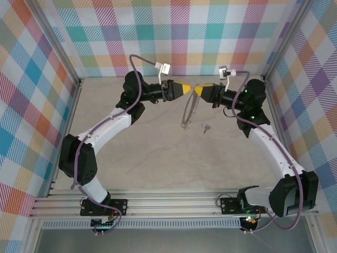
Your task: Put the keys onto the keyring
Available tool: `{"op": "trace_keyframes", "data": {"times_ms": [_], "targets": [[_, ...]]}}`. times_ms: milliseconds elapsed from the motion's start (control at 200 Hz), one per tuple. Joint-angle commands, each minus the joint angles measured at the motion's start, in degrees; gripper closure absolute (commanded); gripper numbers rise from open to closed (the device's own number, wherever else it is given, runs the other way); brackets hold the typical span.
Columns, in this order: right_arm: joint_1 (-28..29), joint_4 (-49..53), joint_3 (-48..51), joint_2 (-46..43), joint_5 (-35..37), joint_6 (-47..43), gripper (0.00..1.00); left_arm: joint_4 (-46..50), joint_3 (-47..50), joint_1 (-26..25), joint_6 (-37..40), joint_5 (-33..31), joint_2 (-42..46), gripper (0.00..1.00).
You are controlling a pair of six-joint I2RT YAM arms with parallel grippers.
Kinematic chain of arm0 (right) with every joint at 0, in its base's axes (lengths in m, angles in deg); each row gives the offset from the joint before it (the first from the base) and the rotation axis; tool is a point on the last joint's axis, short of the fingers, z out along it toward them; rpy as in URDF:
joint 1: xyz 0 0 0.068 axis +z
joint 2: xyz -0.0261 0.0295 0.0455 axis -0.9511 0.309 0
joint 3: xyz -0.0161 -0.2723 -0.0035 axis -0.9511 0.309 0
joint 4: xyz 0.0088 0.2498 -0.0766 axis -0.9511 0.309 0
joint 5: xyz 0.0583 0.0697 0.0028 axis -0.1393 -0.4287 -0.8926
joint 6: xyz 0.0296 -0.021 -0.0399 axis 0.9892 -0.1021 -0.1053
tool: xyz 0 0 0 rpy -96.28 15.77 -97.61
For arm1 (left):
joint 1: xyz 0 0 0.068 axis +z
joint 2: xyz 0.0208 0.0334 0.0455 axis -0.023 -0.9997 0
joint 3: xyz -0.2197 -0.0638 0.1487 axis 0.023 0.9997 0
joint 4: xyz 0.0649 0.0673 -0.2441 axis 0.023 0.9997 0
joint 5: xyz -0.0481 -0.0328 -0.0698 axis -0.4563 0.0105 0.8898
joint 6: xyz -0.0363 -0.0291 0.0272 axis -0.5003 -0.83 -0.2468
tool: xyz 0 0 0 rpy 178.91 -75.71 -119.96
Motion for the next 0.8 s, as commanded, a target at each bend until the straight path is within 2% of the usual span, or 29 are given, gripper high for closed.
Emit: {"op": "trace_keyframes", "data": {"times_ms": [0, 195, 655, 795], "targets": [[0.1, -2.6, -0.3, -1.0, 0.5, 0.1, 1.0, -3.1, 0.8, -0.9, -0.8, 0.0, 2.3, 0.58], [0.1, -2.6, -0.1, -1.1, 0.6, 0.0, 1.0, -3.2, 0.9, -1.5, -0.9, -0.1, 2.6, 0.61], [-0.1, -2.7, 0.6, -1.5, 1.0, 0.0, 1.0, -2.6, 0.4, -2.1, -0.9, -0.2, 2.3, 0.82], [-0.1, -2.6, 0.6, -1.5, 0.8, 0.0, 1.0, -2.2, 0.2, -2.1, -0.6, -0.2, 2.1, 0.86]]}}
